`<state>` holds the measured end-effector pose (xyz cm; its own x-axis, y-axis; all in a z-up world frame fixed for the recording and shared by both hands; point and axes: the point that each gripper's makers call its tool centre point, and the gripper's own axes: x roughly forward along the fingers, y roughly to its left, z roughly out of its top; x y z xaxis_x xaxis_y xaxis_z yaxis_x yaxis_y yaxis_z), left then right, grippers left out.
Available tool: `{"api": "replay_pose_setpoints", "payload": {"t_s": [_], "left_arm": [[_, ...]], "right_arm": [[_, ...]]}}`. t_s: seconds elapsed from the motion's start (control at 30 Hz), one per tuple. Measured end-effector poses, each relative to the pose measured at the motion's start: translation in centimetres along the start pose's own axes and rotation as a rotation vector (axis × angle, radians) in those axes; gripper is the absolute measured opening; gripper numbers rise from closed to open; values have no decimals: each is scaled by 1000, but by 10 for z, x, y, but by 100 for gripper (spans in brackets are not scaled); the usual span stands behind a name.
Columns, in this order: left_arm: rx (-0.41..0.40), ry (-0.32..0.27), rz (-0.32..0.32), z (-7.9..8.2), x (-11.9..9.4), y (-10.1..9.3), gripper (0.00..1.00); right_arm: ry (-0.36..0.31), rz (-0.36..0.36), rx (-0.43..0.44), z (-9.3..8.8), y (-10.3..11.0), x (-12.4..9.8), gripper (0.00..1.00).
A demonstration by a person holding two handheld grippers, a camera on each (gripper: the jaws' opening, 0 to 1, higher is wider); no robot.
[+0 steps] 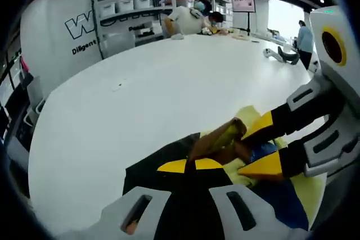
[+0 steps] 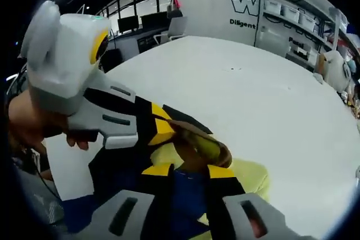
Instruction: Fold the garment on the visible template until the final outline fits inside the template.
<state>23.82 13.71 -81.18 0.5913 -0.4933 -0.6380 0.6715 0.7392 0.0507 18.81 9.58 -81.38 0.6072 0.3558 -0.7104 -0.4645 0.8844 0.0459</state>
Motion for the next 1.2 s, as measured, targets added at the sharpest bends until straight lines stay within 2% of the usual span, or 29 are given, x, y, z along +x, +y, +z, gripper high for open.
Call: {"api": "replay_pose_setpoints", "payload": {"t_s": [0.07,0.1,0.3,0.6,0.87,0.97,1.07,1.13,1.17,1.2], "left_arm": [[0,3,2,-1,0,0,5],[0,2,2,-1,0,0,5],[-7,-5,4,-1,-1,0,5],[-5,-2,10,-3,-2,2,5],[10,-40,21,6,-8,3,5],[25,-65,27,15,-13,5,5],[39,-80,39,21,-17,8,5],[39,-94,43,24,-19,9,5],[65,-114,55,29,-22,12,5],[76,-116,62,31,-23,13,5]], "right_arm": [[1,-2,-47,-2,2,0,10],[-3,-4,-44,-2,2,-1,10],[-31,6,60,0,-8,-8,2],[-67,-8,92,3,-18,-21,0],[-106,-44,111,11,-31,-35,0],[-120,-68,54,16,-34,-40,0],[-136,-42,71,21,-33,-43,0],[-140,-63,-16,24,-36,-44,0],[-158,-69,-52,30,-34,-46,0],[-167,-60,-39,33,-33,-48,0]]}}
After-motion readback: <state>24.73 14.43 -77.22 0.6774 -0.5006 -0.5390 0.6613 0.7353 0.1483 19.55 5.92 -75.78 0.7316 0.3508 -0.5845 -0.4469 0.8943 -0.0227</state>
